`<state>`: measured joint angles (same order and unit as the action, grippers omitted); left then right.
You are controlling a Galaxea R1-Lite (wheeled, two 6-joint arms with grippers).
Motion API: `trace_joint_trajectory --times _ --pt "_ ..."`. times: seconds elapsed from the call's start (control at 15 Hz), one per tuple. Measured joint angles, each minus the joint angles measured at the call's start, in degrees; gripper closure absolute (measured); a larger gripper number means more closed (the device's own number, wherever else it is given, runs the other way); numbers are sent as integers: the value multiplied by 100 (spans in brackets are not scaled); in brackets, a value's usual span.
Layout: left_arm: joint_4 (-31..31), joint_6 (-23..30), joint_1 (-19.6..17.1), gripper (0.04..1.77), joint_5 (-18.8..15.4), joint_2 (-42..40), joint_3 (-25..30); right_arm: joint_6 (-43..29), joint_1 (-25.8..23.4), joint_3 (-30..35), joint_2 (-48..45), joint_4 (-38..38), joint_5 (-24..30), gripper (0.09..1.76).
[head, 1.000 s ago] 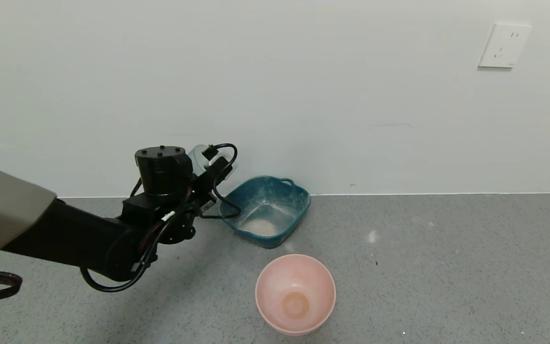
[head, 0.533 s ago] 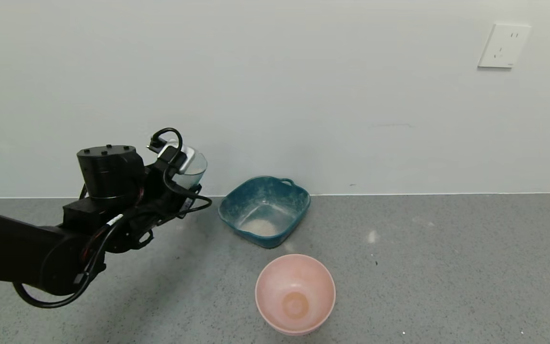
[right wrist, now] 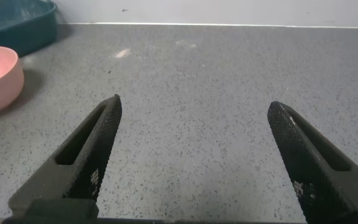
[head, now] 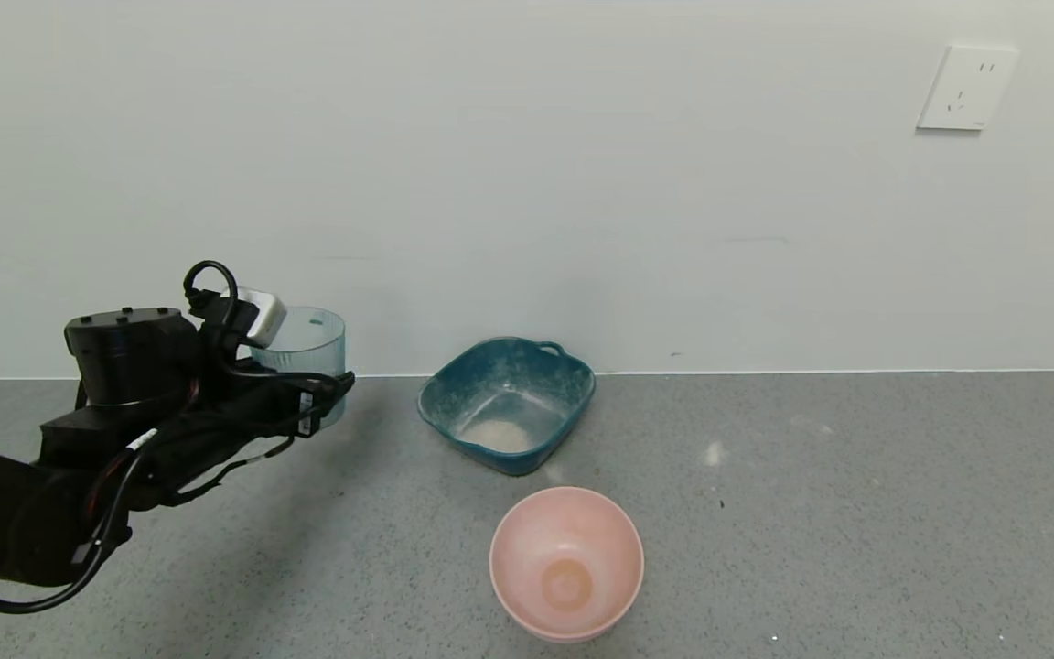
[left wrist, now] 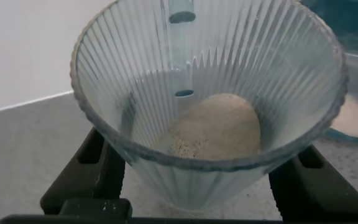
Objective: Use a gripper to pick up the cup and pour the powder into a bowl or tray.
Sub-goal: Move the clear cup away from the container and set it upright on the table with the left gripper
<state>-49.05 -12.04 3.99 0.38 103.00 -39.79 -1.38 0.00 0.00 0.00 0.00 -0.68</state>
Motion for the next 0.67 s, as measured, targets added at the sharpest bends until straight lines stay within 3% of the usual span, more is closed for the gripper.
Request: trace_joint_trajectory --times 0.13,0.27,0.67 --pt "-63 395 -223 51 -436 30 116 0 0 0 0 0 -2 14" --pt "-535 610 -412 51 -746 85 217 0 0 0 0 0 0 14" --pt "-1643 974 -533 51 -762 813 455 -2 0 0 0 0 0 14"
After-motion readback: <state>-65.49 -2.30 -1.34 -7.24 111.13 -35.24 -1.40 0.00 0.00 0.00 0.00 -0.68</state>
